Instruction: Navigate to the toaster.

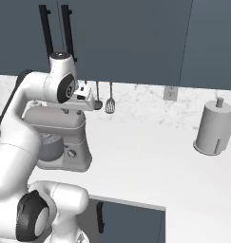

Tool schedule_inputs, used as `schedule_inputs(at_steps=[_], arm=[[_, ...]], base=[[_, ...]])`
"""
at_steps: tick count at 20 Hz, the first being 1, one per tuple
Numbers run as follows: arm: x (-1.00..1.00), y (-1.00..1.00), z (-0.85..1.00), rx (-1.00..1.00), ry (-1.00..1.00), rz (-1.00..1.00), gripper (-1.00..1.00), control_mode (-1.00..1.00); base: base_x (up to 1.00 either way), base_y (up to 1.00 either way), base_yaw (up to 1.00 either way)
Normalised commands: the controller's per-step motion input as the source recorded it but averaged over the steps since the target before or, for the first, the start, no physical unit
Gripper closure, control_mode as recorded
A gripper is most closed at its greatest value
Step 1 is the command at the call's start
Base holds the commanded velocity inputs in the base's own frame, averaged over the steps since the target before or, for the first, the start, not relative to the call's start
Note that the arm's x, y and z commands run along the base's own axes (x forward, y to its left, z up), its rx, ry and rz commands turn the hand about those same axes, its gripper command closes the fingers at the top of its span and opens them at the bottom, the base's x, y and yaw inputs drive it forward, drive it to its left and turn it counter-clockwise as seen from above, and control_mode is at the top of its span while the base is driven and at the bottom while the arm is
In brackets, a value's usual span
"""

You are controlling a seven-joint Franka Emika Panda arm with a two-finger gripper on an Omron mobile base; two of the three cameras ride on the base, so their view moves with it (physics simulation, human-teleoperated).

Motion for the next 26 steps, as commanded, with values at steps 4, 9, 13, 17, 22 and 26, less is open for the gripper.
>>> schedule_inputs(at_steps=[4, 9, 13, 17, 22, 26], arm=[[-0.11, 0.0, 0.0, 0.0, -0.01, 0.0, -1.0, -1.0], [-0.45, 0.0, -0.02, 0.0, -0.11, 0.01, -1.0, -1.0], [-0.72, 0.02, 0.0, 0.0, -0.07, 0.08, -1.0, -1.0], [-0.21, 0.02, 0.0, 0.0, 0.0, 0.02, -1.0, 1.0], [0.0, 0.0, 0.0, 0.0, 0.0, 0.0, -1.0, 1.0], [0.0, 0.0, 0.0, 0.0, 0.0, 0.0, -1.0, 1.0]], base=[[0.0, 0.0, 0.0], [0.0, 0.0, 0.0], [0.0, 0.0, 0.0], [-0.75, 0.16, 0.03], [-1.0, 0.44, 0.04], [-0.71, 0.48, 0.0]])
